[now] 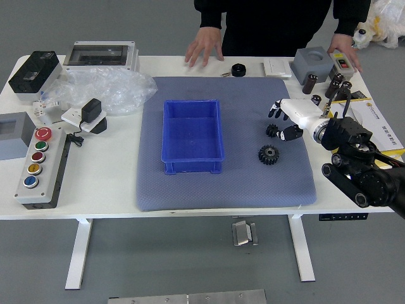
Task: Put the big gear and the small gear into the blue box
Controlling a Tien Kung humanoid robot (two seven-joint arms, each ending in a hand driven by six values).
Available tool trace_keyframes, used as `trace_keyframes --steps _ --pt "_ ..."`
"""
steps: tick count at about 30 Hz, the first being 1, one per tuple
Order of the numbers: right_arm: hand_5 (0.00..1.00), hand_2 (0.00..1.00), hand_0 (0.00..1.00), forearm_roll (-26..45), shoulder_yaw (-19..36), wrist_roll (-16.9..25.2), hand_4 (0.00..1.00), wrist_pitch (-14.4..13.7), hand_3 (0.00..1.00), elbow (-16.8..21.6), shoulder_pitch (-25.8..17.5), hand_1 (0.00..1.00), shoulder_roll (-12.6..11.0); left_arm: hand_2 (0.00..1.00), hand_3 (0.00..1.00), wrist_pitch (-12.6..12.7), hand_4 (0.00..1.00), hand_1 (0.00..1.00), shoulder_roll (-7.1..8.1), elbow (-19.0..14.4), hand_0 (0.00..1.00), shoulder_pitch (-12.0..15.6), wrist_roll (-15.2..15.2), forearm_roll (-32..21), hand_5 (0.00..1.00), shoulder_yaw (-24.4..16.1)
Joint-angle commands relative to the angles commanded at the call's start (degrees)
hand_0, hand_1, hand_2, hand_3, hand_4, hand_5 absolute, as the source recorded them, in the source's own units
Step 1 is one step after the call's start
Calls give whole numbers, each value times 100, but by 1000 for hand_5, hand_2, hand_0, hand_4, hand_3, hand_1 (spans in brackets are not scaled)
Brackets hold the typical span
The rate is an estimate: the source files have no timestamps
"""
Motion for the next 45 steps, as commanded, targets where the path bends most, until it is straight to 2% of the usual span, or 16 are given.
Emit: trace_keyframes --steps 12,25,34,45 --pt "27 720 683 -6 -138 9 720 208 697 -162 172 617 60 812 833 -2 699 829 -3 0 860 -19 1 1 303 -6" --pt "30 730 686 -42 -228 -15 722 314 732 -314 246 621 120 812 833 -4 699 829 0 0 860 -22 3 6 302 12" --pt "35 726 691 -69 -228 -51 723 322 753 -459 247 616 172 812 833 -5 699 828 2 0 859 -17 4 13 302 23" --pt "50 712 689 -128 -233 -68 732 187 742 -682 256 609 268 812 833 -6 699 828 -1 0 860 -18 6 13 298 44"
